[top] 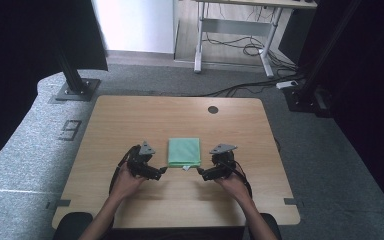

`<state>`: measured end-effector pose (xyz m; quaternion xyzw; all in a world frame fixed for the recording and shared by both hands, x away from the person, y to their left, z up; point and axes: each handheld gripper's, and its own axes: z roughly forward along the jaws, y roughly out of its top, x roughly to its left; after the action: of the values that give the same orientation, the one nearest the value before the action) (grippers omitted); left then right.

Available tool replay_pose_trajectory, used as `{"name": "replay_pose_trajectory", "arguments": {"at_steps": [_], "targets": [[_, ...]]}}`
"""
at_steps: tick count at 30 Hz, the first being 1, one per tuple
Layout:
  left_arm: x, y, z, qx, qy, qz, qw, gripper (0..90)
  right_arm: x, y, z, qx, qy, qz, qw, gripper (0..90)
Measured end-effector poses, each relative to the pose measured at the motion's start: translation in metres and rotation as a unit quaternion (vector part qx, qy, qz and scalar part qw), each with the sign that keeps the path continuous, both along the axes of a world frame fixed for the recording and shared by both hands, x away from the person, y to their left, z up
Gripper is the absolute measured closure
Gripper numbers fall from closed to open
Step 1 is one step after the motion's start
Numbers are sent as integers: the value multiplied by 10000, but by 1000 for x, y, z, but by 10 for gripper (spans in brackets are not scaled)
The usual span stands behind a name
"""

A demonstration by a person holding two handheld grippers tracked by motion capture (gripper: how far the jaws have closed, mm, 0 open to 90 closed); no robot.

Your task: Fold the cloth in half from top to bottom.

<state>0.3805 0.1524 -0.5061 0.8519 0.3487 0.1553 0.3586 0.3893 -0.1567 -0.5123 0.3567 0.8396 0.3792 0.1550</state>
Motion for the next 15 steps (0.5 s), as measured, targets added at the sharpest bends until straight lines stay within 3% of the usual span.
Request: {"name": "replay_pose_trajectory", "arguments": {"at_steps": [9,15], "targets": [[-19,7,4,123,-113,-36,9999,0,-16,-14,9,-61,-124,16,9999,0],[-30,18,0,82,-84,41,9999,0,-26,-24,13,-84,-159,12,9998,0]]}}
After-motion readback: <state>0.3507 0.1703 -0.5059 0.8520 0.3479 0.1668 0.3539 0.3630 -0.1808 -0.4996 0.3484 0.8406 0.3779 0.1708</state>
